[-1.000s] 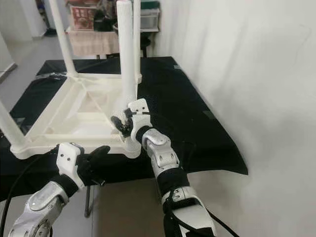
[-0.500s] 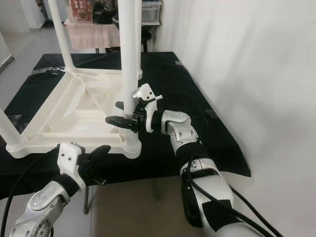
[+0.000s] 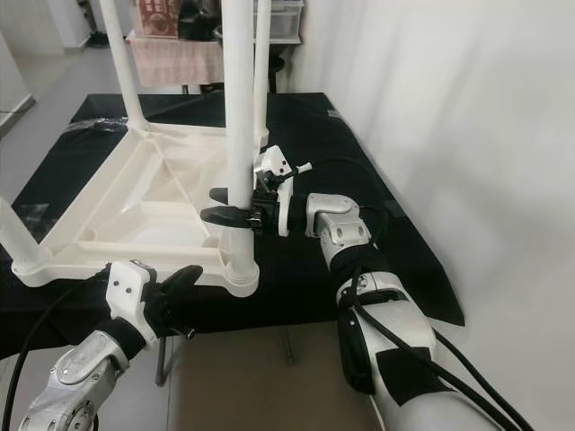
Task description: Building children table
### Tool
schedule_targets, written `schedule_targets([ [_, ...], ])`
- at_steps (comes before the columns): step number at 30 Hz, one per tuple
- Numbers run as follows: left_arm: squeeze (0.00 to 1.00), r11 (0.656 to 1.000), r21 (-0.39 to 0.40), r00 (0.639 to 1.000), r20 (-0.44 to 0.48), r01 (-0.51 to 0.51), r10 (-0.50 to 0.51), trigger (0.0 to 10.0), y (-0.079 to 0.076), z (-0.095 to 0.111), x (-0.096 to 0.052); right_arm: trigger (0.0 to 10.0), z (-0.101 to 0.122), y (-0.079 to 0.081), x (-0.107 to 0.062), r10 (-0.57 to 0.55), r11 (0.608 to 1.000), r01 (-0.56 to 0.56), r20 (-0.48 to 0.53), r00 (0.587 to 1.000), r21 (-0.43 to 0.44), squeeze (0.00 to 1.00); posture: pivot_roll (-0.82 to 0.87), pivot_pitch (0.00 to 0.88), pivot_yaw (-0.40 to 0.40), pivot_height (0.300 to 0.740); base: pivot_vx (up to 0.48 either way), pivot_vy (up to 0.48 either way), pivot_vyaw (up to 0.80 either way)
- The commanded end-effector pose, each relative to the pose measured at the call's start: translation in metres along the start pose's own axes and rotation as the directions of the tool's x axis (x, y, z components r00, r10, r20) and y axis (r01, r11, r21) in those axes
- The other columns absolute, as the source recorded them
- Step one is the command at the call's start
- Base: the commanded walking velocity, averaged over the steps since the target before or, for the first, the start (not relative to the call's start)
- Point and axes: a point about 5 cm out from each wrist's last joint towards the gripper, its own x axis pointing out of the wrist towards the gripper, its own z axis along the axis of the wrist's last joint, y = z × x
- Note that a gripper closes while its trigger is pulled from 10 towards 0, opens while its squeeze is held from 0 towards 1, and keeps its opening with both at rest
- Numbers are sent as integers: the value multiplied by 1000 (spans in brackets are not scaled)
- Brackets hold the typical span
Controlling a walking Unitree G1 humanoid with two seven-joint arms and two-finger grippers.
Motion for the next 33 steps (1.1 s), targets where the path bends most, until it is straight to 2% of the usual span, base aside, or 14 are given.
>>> schedule_targets([
  [1,0,1000,2,1000,-5,6,-6,10000,-2,0,-1,0,-8,-2,0,-78,997,78,10,997,11,0,70,0,-73,740,0,0,0],
  [4,0,1000,2,1000,-3,4,-4,10000,-1,1,-1,0,-29,-4,3,-311,949,313,-31,950,38,0,66,0,-73,740,0,0,0],
  [6,0,1000,2,1000,-3,3,-3,10000,-1,1,-2,0,-45,-4,5,-537,843,539,-84,840,2,0,62,0,-70,740,0,0,0],
  [7,0,1000,4,1000,-3,3,-3,10000,0,2,-2,0,-56,-2,1,-711,697,716,-84,698,45,0,62,0,-69,740,0,0,0],
  [10,0,1000,6,1000,-3,3,-3,10000,2,2,-2,0,-69,14,-2,-816,563,821,-96,570,92,0,57,0,-55,740,0,0,0],
  [18,0,1000,5,1000,-8,15,-15,10000,4,0,1,0,-63,22,24,-738,670,739,-41,673,74,0,51,0,-51,740,0,0,0],
  [19,0,1000,9,1000,-7,8,-8,10000,5,0,1,10000,-57,19,25,-749,661,749,-21,662,47,0,55,0,-54,740,0,0,0],
  [24,0,1000,12,1000,-2,-10,10,10000,6,1,1,10000,-46,20,29,-729,684,728,16,684,43,0,57,0,-55,740,0,0,0],
  [25,0,1000,12,1000,-2,-12,12,10000,6,1,1,10000,-42,22,32,-699,715,697,35,715,42,973,56,0,-55,740,0,0,0],
  [27,0,1000,11,1000,-2,-11,11,10000,6,0,1,10000,-37,25,36,-632,775,630,71,771,58,1000,54,0,-53,740,0,0,0],
  [30,0,1000,10,1000,-4,-3,3,10000,5,0,2,10000,-27,30,40,-505,863,501,124,854,60,1000,54,0,-51,740,0,0,0],
  [31,0,1000,9,1000,-5,0,0,10000,5,0,2,10000,-25,30,39,-445,895,444,125,887,38,729,56,0,-52,740,0,0,0],
  [32,0,1000,9,1000,-6,2,-2,10000,4,0,2,10000,-23,28,38,-408,912,410,117,905,11,106,56,0,-52,740,0,0,0],
  [33,0,1000,9,1000,-6,2,-2,10000,4,0,2,10000,-23,28,38,-408,912,410,117,905,11,106,56,0,-52,740,0,0,0],
])
